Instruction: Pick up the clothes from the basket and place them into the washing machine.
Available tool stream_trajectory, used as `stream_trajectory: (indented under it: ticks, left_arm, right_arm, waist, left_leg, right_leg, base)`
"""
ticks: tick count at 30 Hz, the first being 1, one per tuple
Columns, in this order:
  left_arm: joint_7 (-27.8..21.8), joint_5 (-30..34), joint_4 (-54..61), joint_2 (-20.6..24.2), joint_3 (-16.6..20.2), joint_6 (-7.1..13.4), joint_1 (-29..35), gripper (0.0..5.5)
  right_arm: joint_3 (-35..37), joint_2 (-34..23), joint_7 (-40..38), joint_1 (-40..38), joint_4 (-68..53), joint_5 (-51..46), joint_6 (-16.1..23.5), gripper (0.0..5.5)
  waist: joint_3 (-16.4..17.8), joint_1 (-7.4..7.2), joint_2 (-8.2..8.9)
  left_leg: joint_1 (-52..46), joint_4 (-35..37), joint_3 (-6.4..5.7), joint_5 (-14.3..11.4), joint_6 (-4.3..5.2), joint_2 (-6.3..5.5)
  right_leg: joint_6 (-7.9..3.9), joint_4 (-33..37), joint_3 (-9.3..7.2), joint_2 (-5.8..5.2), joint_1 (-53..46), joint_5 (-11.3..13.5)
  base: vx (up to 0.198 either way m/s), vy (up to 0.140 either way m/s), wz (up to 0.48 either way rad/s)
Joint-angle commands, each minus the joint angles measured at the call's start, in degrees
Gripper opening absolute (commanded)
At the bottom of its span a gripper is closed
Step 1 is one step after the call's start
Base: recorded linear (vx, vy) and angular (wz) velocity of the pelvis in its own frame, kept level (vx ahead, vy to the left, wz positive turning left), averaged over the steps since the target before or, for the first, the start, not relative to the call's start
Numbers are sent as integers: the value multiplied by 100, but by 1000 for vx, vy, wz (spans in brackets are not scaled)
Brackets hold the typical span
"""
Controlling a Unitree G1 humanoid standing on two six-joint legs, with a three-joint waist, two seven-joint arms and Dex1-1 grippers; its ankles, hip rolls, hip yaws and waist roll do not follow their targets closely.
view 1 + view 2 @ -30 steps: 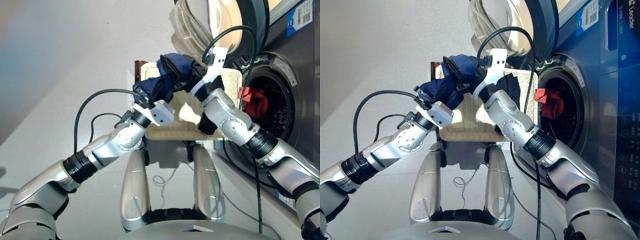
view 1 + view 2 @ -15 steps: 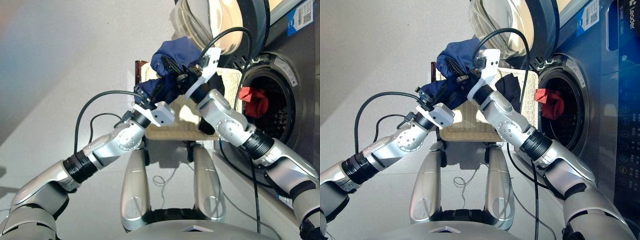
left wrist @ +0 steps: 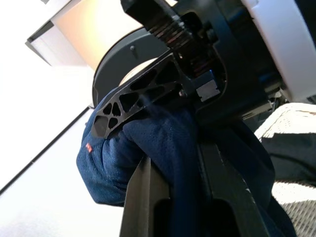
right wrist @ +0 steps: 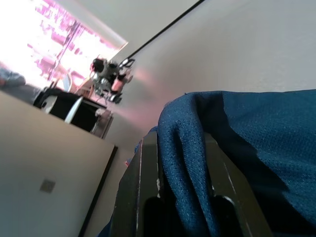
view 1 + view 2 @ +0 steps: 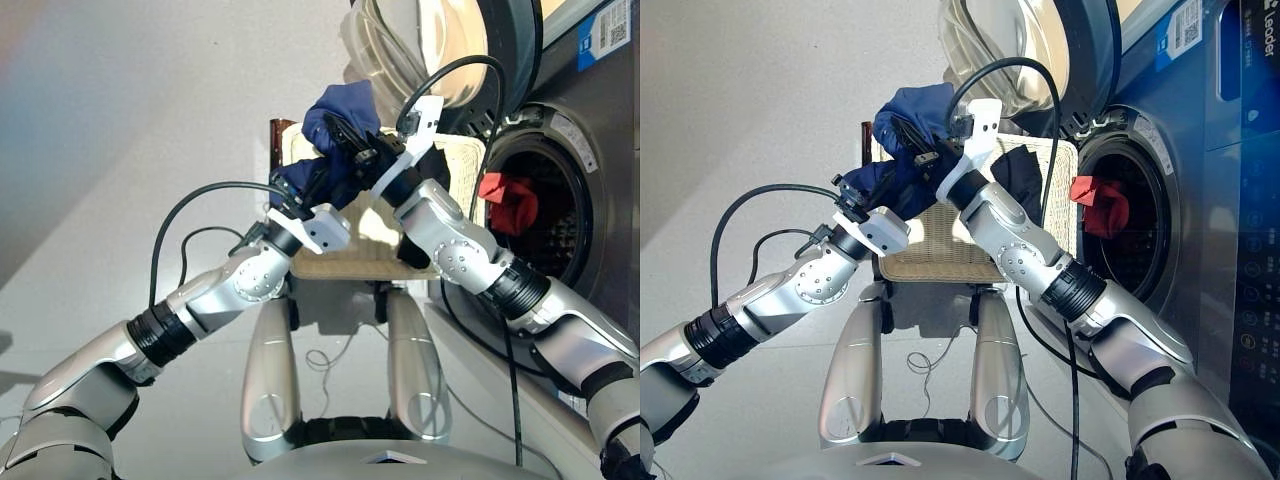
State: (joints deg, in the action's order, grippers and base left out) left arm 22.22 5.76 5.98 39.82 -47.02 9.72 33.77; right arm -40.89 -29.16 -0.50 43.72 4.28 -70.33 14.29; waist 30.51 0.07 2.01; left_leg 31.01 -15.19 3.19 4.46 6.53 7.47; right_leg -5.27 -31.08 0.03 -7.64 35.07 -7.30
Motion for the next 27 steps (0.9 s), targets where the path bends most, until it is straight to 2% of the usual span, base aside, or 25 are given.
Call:
stream_trajectory:
  ticks: [1,4,5,6,12,14,21,27]
  left_arm:
    - [408,-113,912,-404,658,707,427,550]
    - [469,-241,888,-427,684,724,356,550]
    - [529,-315,877,-465,688,734,271,550]
    - [534,-342,872,-463,694,752,282,550]
    - [590,-722,941,-479,627,997,247,550]
    - [597,-827,956,-468,599,1073,294,550]
    - [584,-1068,1029,-418,514,1185,385,550]
    - [530,-1276,1097,-444,493,1270,426,550]
  right_arm:
    - [453,102,-500,-696,-42,851,317,0]
    - [789,247,-809,-835,150,1070,488,0]
    - [1205,476,-1161,-1094,357,1291,724,0]
    - [1326,564,-1207,-1124,471,1383,737,0]
    - [2151,830,-2056,-1310,1358,2094,1114,0]
    - [2357,892,-2281,-1255,1704,2245,1222,0]
    - [2814,833,-2734,-1092,2879,2471,1239,0]
    - [3173,400,-3102,-991,4070,2802,1008,0]
  waist:
    - [-72,-116,-105]
    - [-72,-129,-114]
    - [-72,-157,-133]
    - [-72,-160,-147]
    - [-72,-187,-207]
    - [-72,-180,-233]
    - [-72,-147,-302]
    - [-72,-118,-347]
  left_leg:
    - [77,-718,104,-539,-72,-144]
    - [128,-732,98,-512,-80,-145]
    - [135,-777,93,-565,-86,-148]
    - [155,-748,88,-530,-89,-152]
    - [310,-1032,20,-682,-113,-197]
    - [384,-1086,-4,-681,-128,-205]
    - [669,-1428,-60,-824,-145,-234]
    - [1127,-1889,-173,-1006,-162,-284]
  right_leg:
    - [-247,434,42,-178,-48,454]
    - [-240,434,50,-172,-7,480]
    - [-244,380,58,-174,-11,415]
    - [-244,398,59,-170,15,451]
    - [-222,73,80,-184,139,267]
    - [-215,15,96,-189,212,279]
    - [-193,-324,130,-218,487,152]
    - [-171,-777,143,-260,889,-56]
  base:
    - [0,0,0]
    - [0,0,0]
    - [0,0,0]
    - [0,0,0]
    - [0,0,0]
    - [0,0,0]
    - [0,0,0]
    - [0,0,0]
